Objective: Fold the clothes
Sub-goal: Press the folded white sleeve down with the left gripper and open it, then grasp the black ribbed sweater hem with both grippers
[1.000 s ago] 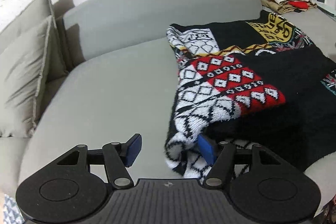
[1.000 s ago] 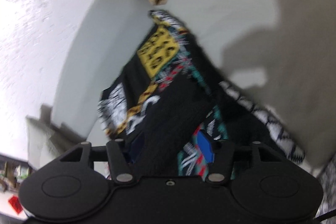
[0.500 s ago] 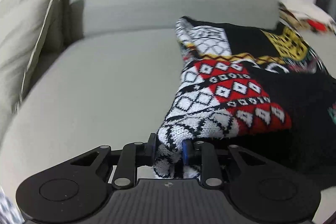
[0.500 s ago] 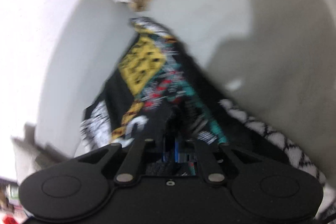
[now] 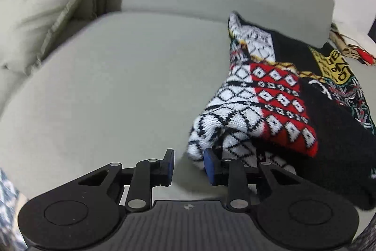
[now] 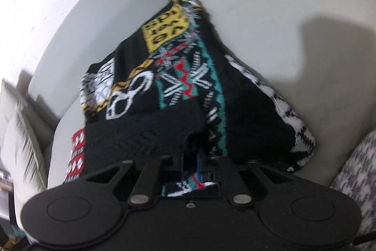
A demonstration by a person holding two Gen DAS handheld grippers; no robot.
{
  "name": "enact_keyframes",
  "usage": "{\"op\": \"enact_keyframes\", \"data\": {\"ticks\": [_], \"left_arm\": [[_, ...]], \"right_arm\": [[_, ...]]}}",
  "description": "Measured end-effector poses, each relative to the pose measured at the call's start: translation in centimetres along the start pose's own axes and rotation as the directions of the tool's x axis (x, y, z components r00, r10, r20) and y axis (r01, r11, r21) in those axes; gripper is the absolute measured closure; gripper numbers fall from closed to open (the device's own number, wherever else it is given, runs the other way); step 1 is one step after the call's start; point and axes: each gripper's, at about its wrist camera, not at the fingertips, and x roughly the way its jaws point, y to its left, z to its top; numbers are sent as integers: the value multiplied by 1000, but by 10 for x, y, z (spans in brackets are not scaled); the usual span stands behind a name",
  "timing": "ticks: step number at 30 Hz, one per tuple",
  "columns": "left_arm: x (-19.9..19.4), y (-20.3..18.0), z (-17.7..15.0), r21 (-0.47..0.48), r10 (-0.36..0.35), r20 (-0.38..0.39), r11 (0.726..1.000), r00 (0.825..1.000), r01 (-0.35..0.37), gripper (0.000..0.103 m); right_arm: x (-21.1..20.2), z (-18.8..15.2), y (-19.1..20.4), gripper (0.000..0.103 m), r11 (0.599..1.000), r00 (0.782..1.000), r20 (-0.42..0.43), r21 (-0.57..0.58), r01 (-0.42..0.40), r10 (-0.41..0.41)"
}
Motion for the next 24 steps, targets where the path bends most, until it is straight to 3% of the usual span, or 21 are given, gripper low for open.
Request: {"op": "enact_keyframes", "data": {"ticks": [3, 6, 9, 10, 11, 12, 16, 19, 24], "left_arm": [[-22, 4, -5, 21, -10, 54, 1000, 998, 9, 73], [-32, -4, 1, 57, -24, 108, 998, 994, 18, 73], [-36, -19, 13, 102, -51, 156, 994, 986, 35, 73], [-31, -24, 16, 120, -54, 155, 992, 986, 36, 74], [-23, -30, 19, 139, -54, 146, 990, 988, 33, 81], [-15, -36, 22, 157, -53, 137, 987, 989, 31, 86], [17, -59, 33, 232, -49, 100, 972, 994, 25, 99], [50, -62, 30, 265, -38, -69, 963, 997, 55, 102], [54, -66, 25, 278, -29, -91, 959, 995, 53, 102]], "right_arm": [[-18, 4, 1, 57, 999, 999, -16, -3, -34, 34], [-43, 3, -2, 46, 998, 998, -9, 8, -58, 58], [-56, 4, 1, 50, 997, 997, 31, -26, -68, 69], [-59, 3, 4, 55, 996, 997, 48, -53, -65, 68], [-58, 3, 9, 67, 994, 996, 60, -88, -60, 66], [-53, 3, 13, 73, 992, 996, 56, -109, -60, 66], [-36, 4, 26, 73, 988, 997, 24, -137, -71, 75], [-29, 5, 38, 73, 982, 998, 20, -178, -57, 61], [-18, 7, 56, 73, 959, 1000, 11, -283, -17, 21]]}}
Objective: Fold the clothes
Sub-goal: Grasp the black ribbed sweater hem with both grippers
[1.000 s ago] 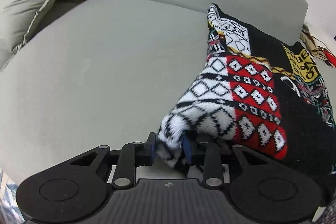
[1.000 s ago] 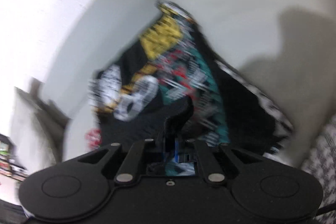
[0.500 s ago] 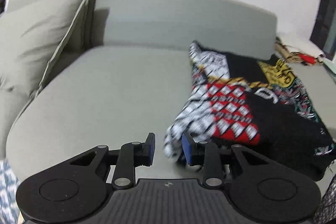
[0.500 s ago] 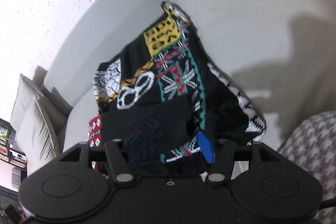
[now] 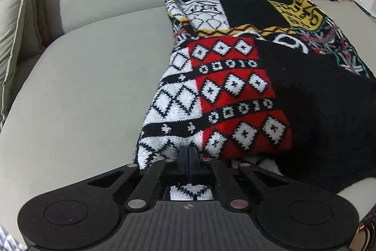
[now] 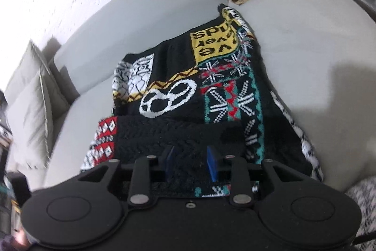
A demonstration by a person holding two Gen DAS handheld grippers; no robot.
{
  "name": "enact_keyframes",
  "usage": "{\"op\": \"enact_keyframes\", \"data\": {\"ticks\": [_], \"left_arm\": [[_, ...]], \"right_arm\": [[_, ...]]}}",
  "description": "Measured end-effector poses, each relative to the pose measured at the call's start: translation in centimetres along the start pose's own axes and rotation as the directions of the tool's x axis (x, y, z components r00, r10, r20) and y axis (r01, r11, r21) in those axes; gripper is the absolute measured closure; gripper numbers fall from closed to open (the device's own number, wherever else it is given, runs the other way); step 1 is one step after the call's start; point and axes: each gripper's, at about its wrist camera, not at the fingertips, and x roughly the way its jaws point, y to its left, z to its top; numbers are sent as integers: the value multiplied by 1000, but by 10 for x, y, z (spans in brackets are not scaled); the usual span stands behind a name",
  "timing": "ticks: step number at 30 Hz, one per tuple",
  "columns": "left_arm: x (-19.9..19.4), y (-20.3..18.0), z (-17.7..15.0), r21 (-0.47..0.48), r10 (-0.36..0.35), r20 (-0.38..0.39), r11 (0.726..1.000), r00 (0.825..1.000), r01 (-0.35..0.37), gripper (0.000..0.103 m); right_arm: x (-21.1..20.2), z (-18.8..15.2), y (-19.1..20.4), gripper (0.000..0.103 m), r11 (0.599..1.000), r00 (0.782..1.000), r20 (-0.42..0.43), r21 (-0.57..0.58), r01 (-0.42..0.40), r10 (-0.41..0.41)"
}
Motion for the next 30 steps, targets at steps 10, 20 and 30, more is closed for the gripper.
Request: {"op": "enact_keyframes", "data": {"ticks": [10, 20, 30], "left_arm": [[7, -1, -4, 9, -5, -17, 1000, 1000, 5, 102], [-45, -2, 0, -52, -119, 147, 990, 982, 128, 93], [12, -70, 27, 115, -123, -25, 986, 992, 125, 95]], "right_arm": [[62, -41, 41, 86, 875, 985, -45, -467, 126, -166], [0, -3, 18, 82, 960, 999, -21, -278, 32, -39], [45, 22, 17, 82, 980, 997, -25, -191, 61, -67]]}}
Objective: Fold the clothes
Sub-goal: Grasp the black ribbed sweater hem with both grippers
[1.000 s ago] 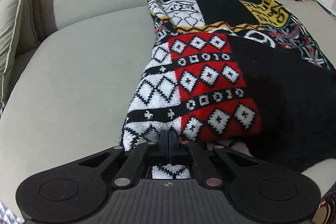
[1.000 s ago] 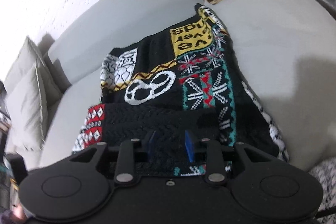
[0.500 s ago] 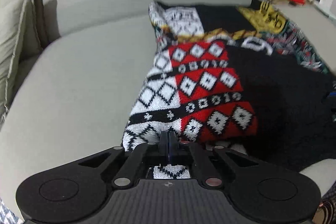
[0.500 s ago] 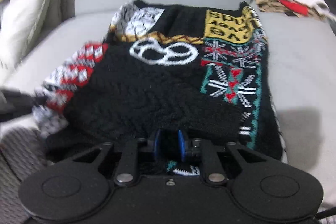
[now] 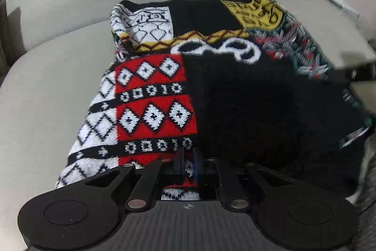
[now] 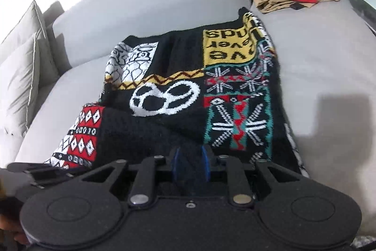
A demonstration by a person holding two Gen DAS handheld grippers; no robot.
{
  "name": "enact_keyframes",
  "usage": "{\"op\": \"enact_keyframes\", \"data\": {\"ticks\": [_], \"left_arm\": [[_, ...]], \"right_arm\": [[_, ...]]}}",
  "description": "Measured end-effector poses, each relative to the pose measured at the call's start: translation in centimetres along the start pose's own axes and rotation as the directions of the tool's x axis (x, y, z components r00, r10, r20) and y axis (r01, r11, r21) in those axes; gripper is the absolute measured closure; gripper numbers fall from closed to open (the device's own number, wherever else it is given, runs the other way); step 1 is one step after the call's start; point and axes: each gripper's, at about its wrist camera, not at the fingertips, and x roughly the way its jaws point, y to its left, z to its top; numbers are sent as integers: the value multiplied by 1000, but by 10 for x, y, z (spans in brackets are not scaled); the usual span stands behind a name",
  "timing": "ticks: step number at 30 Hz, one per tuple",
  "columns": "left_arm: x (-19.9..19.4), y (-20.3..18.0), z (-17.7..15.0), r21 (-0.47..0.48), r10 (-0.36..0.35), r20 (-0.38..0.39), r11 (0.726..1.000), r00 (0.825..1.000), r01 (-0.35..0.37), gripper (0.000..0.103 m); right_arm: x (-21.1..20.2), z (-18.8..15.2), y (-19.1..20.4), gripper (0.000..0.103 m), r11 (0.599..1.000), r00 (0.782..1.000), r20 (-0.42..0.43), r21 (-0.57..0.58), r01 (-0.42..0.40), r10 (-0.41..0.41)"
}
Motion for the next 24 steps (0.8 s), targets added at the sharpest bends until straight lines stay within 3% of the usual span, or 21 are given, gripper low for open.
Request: {"op": "enact_keyframes", "data": {"ticks": [8, 13, 17, 21, 24], "left_arm": [[-1, 0, -2, -28, 7, -2, 1000, 1000, -7, 95], [-15, -1, 1, -31, 24, 11, 999, 1000, -24, 95], [-42, 1, -1, -78, -19, 79, 997, 997, 25, 94], [-52, -2, 4, -54, -6, 96, 999, 995, 11, 93], [-59, -5, 7, -35, 4, 108, 999, 994, 0, 95]], "right_arm": [[54, -10, 0, 87, 992, 994, -55, -90, 84, -89], [36, -3, 3, 87, 991, 994, -53, -99, 94, -99], [2, -11, -4, 86, 984, 988, 5, -95, 154, -154], [22, -27, -25, 86, 979, 978, -83, -88, 183, -190], [23, -23, -32, 85, 987, 984, -85, -47, 155, -159]]}}
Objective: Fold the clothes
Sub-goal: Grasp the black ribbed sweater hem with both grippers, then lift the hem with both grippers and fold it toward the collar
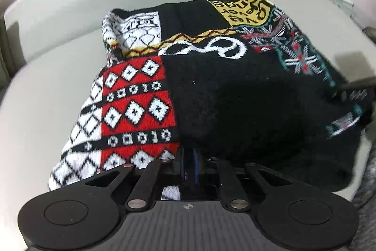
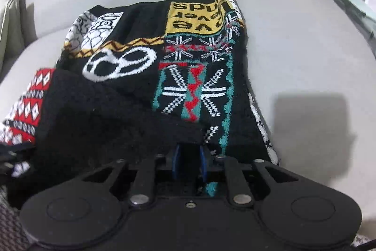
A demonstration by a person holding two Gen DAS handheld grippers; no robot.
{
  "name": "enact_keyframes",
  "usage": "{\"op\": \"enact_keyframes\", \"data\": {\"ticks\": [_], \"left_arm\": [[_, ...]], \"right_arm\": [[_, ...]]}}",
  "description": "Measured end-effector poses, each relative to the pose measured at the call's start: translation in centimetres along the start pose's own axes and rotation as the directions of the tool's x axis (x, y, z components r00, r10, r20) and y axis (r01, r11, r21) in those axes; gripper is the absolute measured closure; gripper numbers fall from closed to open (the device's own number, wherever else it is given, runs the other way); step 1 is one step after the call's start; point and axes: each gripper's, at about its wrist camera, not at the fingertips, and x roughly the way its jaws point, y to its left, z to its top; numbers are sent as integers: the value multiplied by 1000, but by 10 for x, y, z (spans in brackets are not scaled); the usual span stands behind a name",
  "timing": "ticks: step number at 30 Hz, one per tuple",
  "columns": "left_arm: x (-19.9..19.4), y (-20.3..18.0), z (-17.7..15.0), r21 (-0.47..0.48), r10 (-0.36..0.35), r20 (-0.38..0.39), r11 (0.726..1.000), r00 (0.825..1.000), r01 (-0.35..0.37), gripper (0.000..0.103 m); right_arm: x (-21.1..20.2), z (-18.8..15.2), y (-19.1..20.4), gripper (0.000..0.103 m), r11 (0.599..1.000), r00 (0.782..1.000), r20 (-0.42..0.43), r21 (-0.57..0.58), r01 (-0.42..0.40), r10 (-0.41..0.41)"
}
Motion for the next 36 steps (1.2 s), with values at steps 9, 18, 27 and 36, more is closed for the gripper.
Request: {"op": "enact_keyframes", "data": {"ticks": [9, 18, 27, 36], "left_arm": [[-32, 0, 18, 27, 34, 76, 999, 996, -36, 68], [-73, 36, 79, -77, 118, 137, 991, 983, -109, 53], [-7, 63, 130, -104, 133, 6, 986, 991, -132, 42], [122, 131, 162, -204, 116, -43, 971, 992, -122, 64]], "right_arm": [[-107, 36, -20, 35, 983, 970, 189, 72, -169, 153], [-183, 96, -37, 16, 954, 912, 346, 116, -275, 220], [-129, 155, -35, 11, 963, 947, 248, 123, -240, 204], [23, 217, -71, 59, 961, 974, 175, 213, -179, 143]]}}
